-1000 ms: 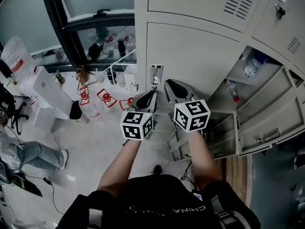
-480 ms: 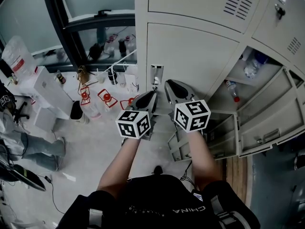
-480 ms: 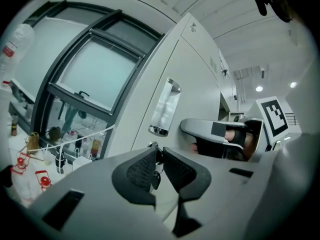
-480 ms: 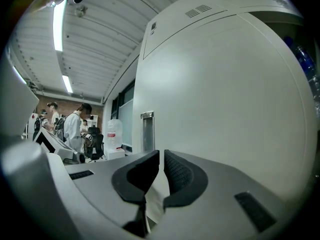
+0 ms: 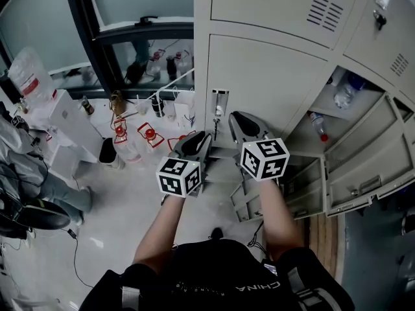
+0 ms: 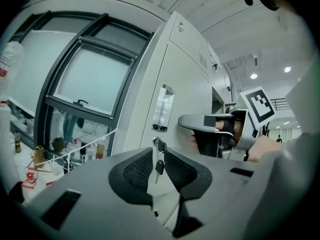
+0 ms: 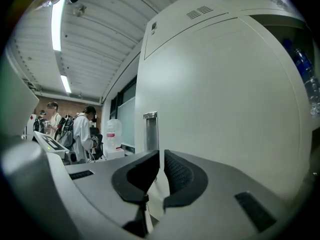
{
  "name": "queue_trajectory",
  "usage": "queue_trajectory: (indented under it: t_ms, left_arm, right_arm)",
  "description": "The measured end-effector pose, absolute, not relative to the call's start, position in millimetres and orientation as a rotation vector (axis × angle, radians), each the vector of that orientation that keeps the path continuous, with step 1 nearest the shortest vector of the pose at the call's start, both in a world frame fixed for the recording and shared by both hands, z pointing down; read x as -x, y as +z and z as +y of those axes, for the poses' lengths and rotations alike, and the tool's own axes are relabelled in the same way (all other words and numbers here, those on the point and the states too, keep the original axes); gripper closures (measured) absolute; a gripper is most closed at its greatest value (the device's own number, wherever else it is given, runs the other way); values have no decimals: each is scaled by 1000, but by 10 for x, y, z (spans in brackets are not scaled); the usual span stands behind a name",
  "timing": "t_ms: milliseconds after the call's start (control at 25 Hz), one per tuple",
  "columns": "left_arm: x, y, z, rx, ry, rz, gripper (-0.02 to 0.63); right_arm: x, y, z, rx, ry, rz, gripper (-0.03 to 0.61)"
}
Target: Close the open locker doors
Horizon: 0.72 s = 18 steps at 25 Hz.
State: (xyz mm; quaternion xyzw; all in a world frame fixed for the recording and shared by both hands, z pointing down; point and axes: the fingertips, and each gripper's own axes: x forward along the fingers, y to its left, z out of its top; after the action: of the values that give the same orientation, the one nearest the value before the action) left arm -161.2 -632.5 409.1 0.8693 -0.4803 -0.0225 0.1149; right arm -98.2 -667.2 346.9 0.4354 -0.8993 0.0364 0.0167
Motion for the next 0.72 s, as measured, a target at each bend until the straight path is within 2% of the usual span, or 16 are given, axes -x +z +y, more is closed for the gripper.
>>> queue_trajectory:
  t_ms: [400,720]
  left_arm:
    - [1918,4094,-5775,-2576,-171,-1314,551]
    - [1925,4281,-5178,-2692,-14,-1263,585]
  right_arm:
    - [1006,3591,-6168,-1369,130,-2749,528]
    - [817,3803,-5519,-1477,134,-2658,528]
